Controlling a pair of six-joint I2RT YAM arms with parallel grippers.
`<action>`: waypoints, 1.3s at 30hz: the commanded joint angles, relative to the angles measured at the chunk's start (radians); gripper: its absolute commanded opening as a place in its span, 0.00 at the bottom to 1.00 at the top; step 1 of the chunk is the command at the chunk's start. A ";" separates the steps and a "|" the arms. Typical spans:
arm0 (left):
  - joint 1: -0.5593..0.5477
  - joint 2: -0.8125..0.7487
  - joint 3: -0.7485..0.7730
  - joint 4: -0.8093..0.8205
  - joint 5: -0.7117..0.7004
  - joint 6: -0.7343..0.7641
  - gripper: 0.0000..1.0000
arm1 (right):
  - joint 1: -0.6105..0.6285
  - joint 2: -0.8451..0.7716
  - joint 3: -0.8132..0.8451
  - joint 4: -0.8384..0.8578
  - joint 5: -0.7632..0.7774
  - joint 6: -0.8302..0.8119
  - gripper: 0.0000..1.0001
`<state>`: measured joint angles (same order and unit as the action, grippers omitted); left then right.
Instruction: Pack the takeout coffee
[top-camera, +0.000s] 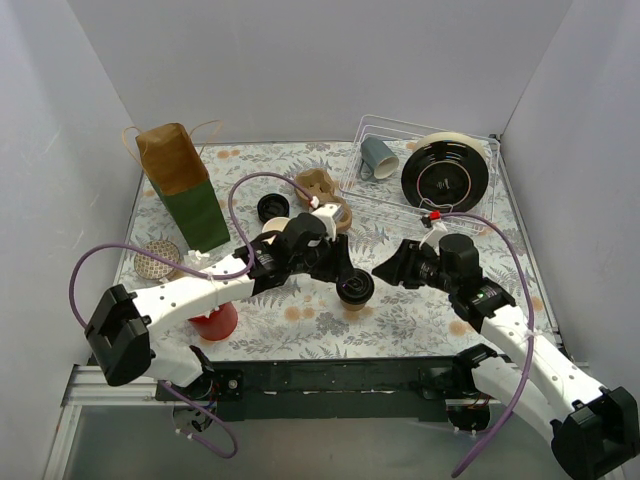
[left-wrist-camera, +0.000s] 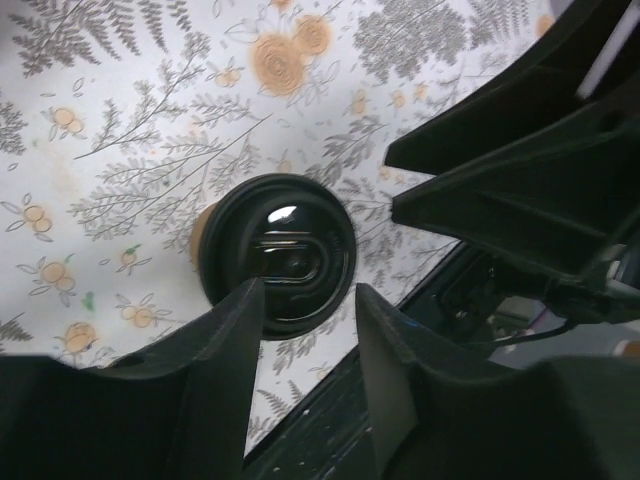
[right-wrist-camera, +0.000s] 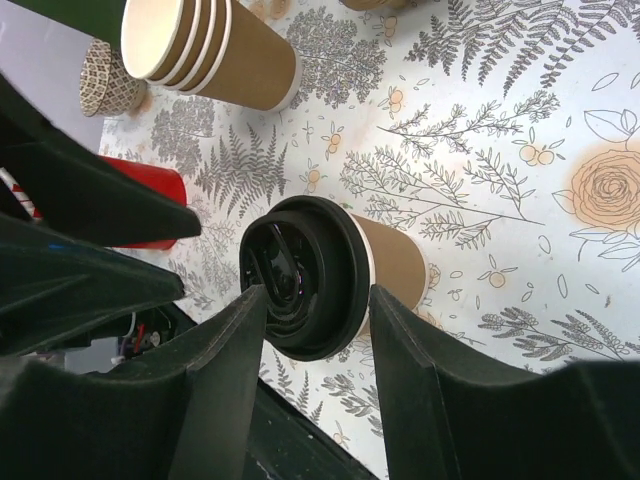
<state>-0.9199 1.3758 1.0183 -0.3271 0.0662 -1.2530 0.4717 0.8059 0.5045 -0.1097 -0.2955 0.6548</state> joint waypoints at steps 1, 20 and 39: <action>-0.025 -0.001 0.065 0.059 0.003 0.009 0.25 | 0.002 -0.020 0.020 -0.041 0.010 -0.055 0.54; -0.063 0.161 0.016 0.126 0.003 0.043 0.00 | -0.001 0.003 -0.064 0.024 -0.037 -0.067 0.50; -0.063 0.146 -0.090 0.163 -0.022 0.023 0.00 | -0.002 -0.028 -0.208 0.197 -0.044 0.042 0.37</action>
<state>-0.9791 1.5204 0.9684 -0.1043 0.0776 -1.2358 0.4713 0.7929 0.3244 0.0303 -0.3458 0.6720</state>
